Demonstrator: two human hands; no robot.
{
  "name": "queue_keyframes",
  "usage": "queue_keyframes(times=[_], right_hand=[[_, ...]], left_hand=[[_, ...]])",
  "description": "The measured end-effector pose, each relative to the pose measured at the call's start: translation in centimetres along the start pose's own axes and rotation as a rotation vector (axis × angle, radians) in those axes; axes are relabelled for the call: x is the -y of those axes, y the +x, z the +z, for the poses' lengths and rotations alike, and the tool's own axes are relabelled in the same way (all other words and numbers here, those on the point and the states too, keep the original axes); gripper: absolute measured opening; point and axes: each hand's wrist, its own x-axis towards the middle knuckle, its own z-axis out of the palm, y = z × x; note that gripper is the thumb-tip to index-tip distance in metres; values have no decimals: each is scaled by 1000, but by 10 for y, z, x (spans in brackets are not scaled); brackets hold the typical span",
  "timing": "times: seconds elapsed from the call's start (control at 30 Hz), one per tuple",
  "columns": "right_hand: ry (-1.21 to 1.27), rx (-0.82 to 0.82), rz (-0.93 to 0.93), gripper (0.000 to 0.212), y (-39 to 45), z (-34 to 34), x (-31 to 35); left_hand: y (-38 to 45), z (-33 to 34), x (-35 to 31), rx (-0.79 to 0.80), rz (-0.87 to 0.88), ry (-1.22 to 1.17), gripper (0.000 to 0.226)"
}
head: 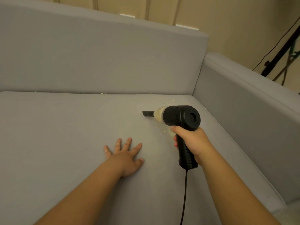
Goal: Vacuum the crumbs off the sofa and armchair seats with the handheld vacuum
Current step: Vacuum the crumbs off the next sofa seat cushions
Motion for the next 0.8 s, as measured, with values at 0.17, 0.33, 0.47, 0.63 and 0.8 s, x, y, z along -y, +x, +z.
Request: queue_keyframes(times=[0.17,0.33,0.47,0.63,0.8], right_hand=[[102,-156,68,23,-36,0,-24],[172,-169,64,21,-33,-1,-23],[190,-124,49,23,-10,3,-17],[210,-89,98,27,1,-1,-25],[118,-39,75,26,-5,-8,-27]], left_hand=[[-1,0,2,-13,8,-14,70],[-1,5,5,-47,21,8,70],[1,7,6,-63,20,2,70],[3,7,7,-53,21,2,68],[4,6,7,-48,11,12,67]])
